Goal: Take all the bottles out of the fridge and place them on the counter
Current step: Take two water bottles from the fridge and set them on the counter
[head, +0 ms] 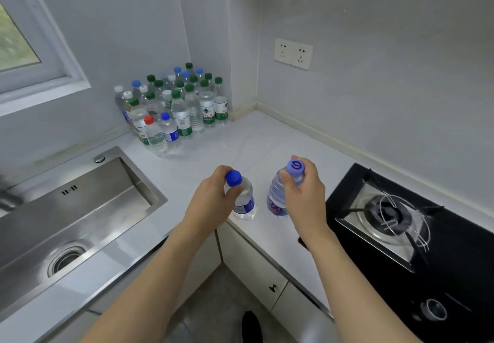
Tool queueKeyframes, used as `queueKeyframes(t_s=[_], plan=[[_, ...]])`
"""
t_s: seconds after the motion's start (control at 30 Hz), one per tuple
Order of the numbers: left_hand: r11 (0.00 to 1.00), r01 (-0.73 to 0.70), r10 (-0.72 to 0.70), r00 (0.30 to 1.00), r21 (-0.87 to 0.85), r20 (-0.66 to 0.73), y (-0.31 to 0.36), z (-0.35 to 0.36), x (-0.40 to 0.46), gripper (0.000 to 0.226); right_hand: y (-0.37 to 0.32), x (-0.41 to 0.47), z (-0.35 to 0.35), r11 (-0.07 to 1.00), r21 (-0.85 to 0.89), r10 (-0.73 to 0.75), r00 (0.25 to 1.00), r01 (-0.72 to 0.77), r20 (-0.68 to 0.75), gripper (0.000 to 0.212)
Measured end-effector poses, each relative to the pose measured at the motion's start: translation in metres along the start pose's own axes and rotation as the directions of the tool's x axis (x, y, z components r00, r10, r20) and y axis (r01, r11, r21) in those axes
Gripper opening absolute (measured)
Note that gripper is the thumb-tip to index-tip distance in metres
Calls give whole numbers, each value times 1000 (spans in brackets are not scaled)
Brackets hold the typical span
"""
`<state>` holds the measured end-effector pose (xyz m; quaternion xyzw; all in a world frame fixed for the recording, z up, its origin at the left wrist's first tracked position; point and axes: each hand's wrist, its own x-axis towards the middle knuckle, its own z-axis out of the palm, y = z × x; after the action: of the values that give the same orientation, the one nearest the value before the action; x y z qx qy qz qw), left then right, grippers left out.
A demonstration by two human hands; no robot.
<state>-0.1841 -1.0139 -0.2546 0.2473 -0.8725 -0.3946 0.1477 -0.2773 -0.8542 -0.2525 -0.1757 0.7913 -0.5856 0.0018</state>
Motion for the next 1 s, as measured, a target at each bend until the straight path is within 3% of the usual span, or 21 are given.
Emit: queueKeyframes(t_s=[0.4, 0.73, 1.0], plan=[[999, 17, -15, 999, 44, -43, -1, 12, 134, 20, 23, 137, 37, 1000, -11, -27, 998, 28, 53, 33], [990, 102, -101, 995, 99, -13, -45, 15, 221, 24, 53, 210, 104, 987, -106, 142, 969, -122, 203, 33], [976, 169, -172, 985, 140, 7, -84, 3, 316, 26, 54, 299, 183, 970, -231, 148, 939, -77, 310, 36]])
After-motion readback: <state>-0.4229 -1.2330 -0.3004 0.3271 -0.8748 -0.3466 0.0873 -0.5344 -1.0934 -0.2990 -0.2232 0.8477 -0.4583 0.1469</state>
